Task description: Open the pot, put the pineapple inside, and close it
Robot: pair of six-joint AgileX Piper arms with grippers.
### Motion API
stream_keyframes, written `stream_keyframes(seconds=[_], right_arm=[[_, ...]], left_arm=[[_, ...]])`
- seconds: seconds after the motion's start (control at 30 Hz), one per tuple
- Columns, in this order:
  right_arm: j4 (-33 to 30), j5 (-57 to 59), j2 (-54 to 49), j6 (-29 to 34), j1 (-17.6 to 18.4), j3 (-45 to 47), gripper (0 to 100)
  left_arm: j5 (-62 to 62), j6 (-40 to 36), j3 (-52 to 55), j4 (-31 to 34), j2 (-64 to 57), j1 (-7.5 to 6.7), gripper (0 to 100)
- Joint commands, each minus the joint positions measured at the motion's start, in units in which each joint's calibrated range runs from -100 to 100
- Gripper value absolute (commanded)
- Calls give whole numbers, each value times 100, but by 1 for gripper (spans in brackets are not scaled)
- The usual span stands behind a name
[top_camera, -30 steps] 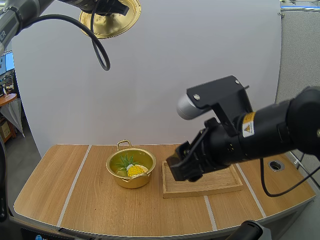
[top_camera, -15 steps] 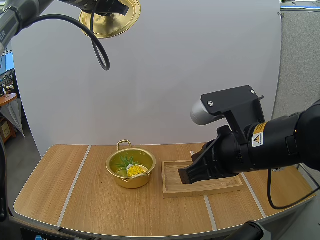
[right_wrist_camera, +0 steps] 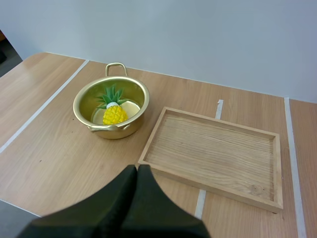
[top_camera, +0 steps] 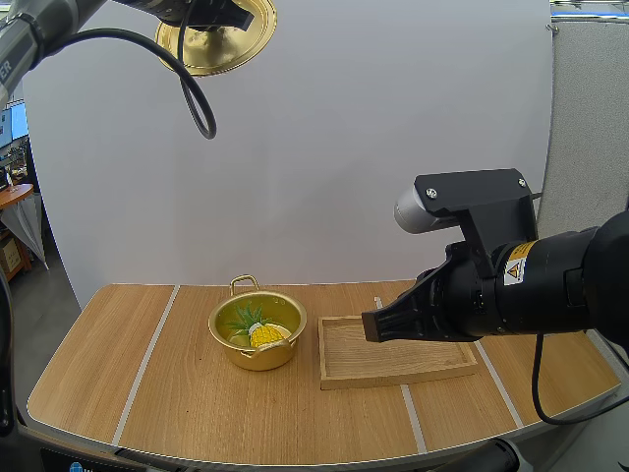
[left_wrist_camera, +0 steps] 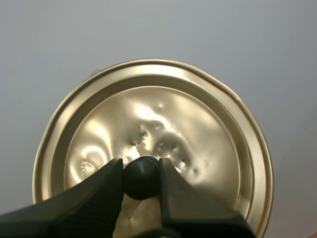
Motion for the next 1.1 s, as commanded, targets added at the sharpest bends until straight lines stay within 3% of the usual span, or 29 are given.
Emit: stream_keyframes(seconds=[0.0, 0.17, 0.43, 0.7, 1.07], right_arm=[[40, 28, -55, -26, -51, -1, 0], [-19, 28, -55, -140, -61, -1, 0], [-52, 28, -55, -140, -61, -1, 0], [-52, 28, -55, -140, -61, -1, 0], [-52, 28, -55, -140, -61, -1, 0]], left_arm=[[-160, -14, -58, 50, -19, -21, 0], [169, -14, -58, 50, -55, -21, 0], [3242, -14, -58, -42, -145, -21, 0], [3288, -14, 406, -42, -132, -21, 0], [3288, 138, 2526, -42, -132, -21, 0]])
